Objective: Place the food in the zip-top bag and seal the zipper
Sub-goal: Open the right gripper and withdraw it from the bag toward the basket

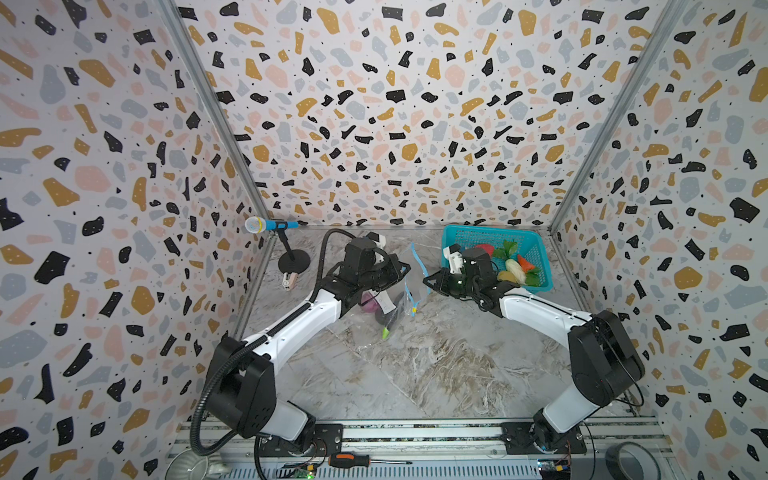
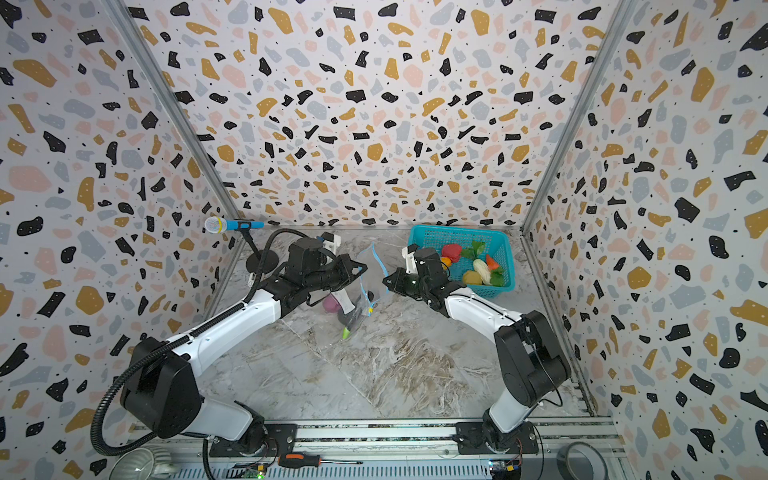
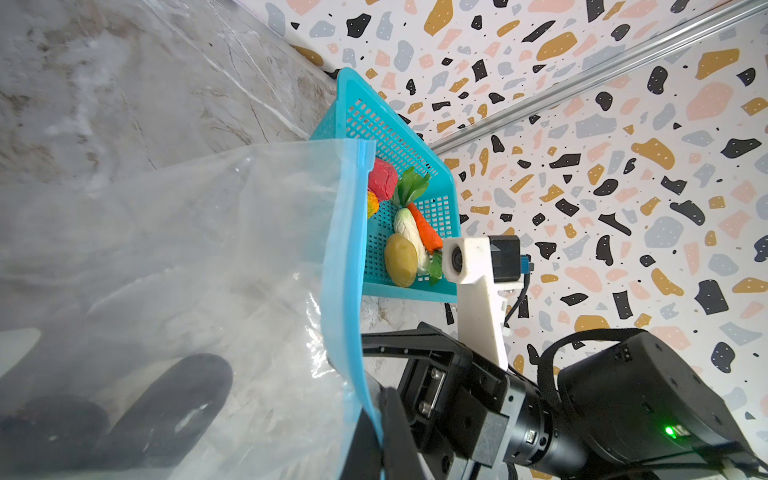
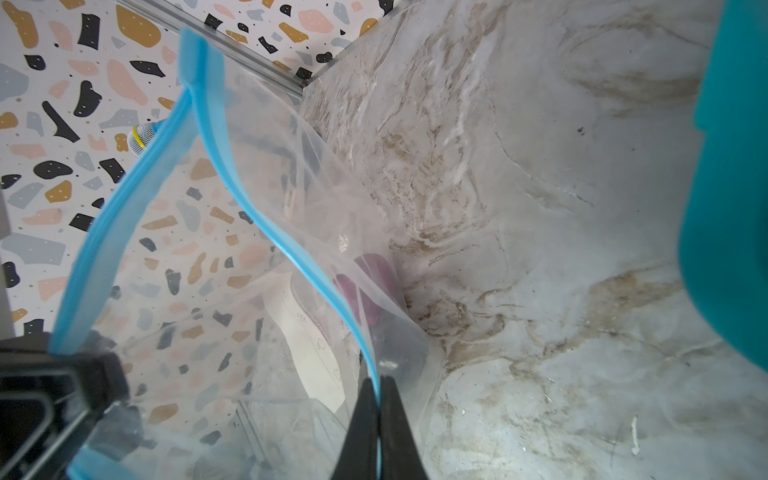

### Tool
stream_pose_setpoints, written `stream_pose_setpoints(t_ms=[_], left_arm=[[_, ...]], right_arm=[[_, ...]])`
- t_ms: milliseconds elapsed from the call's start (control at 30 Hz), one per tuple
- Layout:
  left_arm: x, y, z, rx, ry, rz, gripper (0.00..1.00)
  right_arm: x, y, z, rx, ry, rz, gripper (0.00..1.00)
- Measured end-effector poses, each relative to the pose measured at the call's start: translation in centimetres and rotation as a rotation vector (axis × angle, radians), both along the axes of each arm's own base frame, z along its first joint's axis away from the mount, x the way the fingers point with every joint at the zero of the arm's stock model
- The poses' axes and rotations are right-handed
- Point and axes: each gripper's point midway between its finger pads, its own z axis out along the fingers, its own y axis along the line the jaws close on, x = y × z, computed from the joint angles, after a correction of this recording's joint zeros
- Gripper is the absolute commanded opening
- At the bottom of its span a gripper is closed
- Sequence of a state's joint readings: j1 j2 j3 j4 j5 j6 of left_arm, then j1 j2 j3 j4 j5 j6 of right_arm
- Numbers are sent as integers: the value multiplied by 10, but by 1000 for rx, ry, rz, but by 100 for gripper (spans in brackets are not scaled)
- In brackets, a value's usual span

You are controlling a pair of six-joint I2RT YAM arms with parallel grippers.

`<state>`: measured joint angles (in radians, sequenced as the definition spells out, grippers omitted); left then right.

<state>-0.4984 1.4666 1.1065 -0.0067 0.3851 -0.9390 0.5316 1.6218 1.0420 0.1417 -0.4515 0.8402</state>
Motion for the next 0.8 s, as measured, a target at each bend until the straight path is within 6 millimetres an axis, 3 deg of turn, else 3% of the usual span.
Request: stream_pose_setpoints(t_ms=[200, 367, 500, 800], left_arm=[[-3, 0, -8, 0, 8, -9, 0], [-4, -3, -14, 6, 15, -28, 0], [-3, -4, -21, 19, 24, -37, 0], [-4, -7, -22, 11, 21, -54, 0]], right_arm=[[2, -9, -8, -24, 14, -25, 14], [2, -21, -8, -45, 6, -51, 36], [2, -33, -3, -65, 4, -78, 45], [14, -70, 14, -172, -28, -159, 49]])
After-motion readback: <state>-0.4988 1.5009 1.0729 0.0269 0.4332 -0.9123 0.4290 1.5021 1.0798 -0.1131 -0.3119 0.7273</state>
